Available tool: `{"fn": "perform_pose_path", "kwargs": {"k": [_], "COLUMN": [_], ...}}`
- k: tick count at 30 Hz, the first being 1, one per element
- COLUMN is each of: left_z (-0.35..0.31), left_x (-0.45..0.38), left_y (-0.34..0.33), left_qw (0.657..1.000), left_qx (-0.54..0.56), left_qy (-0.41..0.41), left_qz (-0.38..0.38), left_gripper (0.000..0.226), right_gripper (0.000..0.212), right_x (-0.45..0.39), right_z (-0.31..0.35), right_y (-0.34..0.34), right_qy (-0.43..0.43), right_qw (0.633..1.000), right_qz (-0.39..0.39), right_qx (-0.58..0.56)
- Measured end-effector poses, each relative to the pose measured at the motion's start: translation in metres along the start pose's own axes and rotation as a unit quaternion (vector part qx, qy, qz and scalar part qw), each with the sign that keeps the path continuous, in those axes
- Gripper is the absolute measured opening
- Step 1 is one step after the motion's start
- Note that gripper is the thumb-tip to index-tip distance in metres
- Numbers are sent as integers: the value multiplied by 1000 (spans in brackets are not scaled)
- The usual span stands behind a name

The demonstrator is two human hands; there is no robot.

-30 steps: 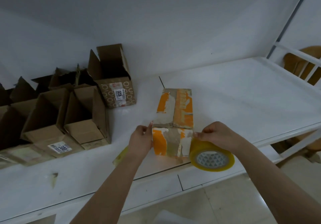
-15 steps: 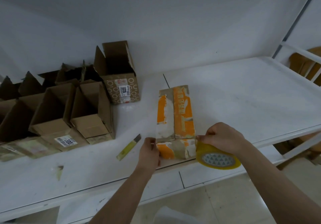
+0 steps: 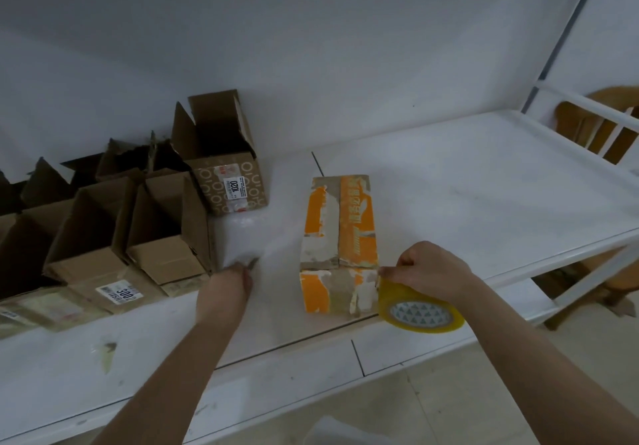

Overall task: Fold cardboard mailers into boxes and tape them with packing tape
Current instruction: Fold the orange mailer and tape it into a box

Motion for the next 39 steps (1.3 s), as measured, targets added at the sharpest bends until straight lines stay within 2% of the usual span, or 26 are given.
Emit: {"fn": "perform_pose_path", "kwargs": {"k": [2, 4, 5, 6, 8, 11, 13, 16, 21, 28, 30, 33, 39], "left_z": [-15, -45, -63, -83, -119, -150, -151, -148, -150, -153, -155, -163, -199], "left_x": [-3, -5, -5, -4, 2, 8, 12, 14, 12, 12, 12, 10, 15], "left_y": [25, 51, 61, 70, 79, 69, 58, 48, 46, 47, 50, 58, 73], "left_qw": [983, 948, 930, 911, 874, 863, 864, 876, 875, 887, 893, 902, 881], "left_qx": [169, 293, 352, 408, 472, 424, 390, 373, 370, 322, 277, 143, -83], "left_qy": [24, 5, -15, -39, -81, -103, -80, -70, -79, -125, -161, -247, -326], "left_qz": [-65, -119, -102, -52, 83, 254, 308, 297, 301, 307, 315, 325, 334], "left_gripper": [20, 15, 16, 18, 26, 36, 40, 41, 41, 39, 38, 38, 39], "right_gripper": [53, 53, 53, 52, 50, 43, 37, 34, 31, 20, 22, 23, 20], "right_x": [1, 2, 2, 3, 6, 10, 13, 19, 27, 32, 35, 37, 45], "right_z": [1, 4, 5, 6, 8, 8, 6, -2, -27, -45, -45, -47, -44], "right_y": [-1, -3, -3, -3, -2, 2, 8, 12, 5, -11, -9, 2, 17], "right_qy": [1, 0, -1, -1, 3, 16, 25, 33, -17, -27, -16, -12, 7], "right_qw": [1000, 1000, 1000, 1000, 1000, 998, 995, 988, 992, 981, 981, 986, 989], "right_qz": [5, 13, 16, 20, 28, 52, 91, 137, 102, 141, 140, 120, 92], "right_qx": [4, 9, 12, 13, 11, -14, -41, -69, -69, -130, -133, -118, -118]}}
Point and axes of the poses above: each hand's wrist, its own x-axis away from the middle knuckle, its own y-axis out of the back of the hand, z = x × y, the point moved 1 cm from there along -x, towards the middle knuckle, and after that the axes turned 10 degrees about -z, right-handed, at the moved point
